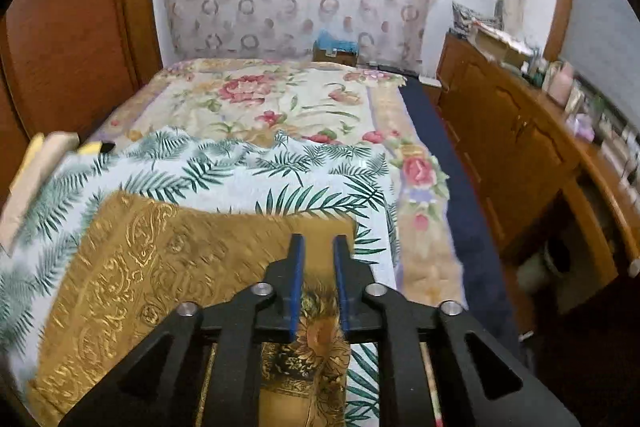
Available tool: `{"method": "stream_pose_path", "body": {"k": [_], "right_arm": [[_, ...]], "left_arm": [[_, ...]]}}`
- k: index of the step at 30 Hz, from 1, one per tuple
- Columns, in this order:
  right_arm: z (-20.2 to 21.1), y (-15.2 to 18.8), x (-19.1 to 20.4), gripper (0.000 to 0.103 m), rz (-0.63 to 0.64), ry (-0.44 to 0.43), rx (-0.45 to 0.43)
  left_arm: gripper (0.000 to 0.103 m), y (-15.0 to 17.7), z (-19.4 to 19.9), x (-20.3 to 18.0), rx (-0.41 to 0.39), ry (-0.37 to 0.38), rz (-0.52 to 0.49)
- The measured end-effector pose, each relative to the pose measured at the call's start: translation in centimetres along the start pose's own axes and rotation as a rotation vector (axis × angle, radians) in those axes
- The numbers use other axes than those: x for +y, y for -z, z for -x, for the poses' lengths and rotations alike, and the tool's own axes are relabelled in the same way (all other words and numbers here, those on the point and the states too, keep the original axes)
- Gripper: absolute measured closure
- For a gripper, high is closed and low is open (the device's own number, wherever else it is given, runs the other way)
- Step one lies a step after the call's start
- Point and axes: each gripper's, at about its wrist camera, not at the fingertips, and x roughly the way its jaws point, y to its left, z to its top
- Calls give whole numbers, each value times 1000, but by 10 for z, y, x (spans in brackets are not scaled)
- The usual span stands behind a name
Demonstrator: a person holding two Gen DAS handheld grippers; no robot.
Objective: Fold small clothes
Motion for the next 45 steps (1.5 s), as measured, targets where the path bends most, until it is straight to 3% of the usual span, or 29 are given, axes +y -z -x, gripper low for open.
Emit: {"method": "stream_pose_path", "body": {"k": [1, 6, 12, 16, 22, 23, 25, 28, 32, 34, 36, 39, 45], "right_arm": [[4, 2, -1, 76, 3, 6, -6], [32, 33, 5, 75, 38, -61, 0], [84, 107, 0, 75, 90, -117, 20], [112, 147, -5, 75, 77, -148, 39], [138, 176, -8, 75, 42, -167, 55], [136, 175, -8, 75, 34, -174, 59], [139, 173, -6, 75, 22, -189, 64], [132, 169, -4, 75, 18, -213, 86], [131, 163, -8, 75, 26, -219, 92], [130, 160, -6, 97, 26, -235, 92], [132, 159, -4, 101, 36, -227, 71], [144, 158, -7, 103, 42, -207, 29], [164, 160, -23, 103, 40, -112, 2]], "left_arm": [[27, 0, -1, -1, 2, 2, 0], [27, 5, -5, -8, 27, 27, -5], [27, 20, -5, -25, 82, 41, -37], [29, 26, -7, -40, 123, 94, -52], [61, 40, -20, -56, 222, 113, -103], [63, 42, -22, -57, 237, 117, -103], [79, 43, -23, -59, 255, 136, -97], [95, 46, -19, -61, 277, 173, -94], [97, 48, -7, -69, 276, 199, -108], [97, 48, 0, -71, 277, 218, -105], [97, 48, 7, -73, 275, 220, -103], [97, 48, 12, -72, 267, 195, -103], [80, 43, 16, -64, 239, 165, -89]]}}
